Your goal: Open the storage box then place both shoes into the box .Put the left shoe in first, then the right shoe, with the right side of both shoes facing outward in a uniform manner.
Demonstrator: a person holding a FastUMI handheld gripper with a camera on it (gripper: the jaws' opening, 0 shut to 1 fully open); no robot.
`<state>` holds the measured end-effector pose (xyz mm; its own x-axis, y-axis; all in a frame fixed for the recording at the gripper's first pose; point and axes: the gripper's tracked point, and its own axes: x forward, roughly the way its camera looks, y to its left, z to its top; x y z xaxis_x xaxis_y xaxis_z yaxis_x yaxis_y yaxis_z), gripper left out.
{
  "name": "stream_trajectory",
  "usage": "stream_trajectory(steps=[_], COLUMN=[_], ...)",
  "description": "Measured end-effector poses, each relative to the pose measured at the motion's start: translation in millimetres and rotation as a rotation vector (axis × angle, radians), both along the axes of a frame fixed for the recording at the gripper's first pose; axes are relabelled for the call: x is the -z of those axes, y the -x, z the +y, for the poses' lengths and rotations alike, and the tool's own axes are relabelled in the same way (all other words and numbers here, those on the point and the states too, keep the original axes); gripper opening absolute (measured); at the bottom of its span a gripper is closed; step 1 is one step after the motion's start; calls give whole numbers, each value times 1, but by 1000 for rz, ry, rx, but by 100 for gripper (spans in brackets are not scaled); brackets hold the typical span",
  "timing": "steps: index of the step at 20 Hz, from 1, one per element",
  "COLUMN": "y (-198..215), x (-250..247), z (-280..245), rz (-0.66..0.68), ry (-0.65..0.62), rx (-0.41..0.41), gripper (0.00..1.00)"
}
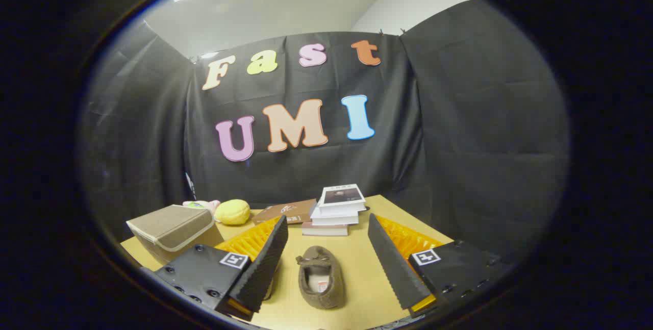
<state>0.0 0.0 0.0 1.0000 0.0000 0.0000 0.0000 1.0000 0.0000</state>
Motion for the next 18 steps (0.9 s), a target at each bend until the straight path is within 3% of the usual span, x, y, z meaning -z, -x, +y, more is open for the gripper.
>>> stream_trajectory(steps=[10,18], y=[-7,-13], x=[14,22], z=[44,86], rz=[39,64], ry=[-15,-69], rx=[-33,-117], gripper=[100,100])
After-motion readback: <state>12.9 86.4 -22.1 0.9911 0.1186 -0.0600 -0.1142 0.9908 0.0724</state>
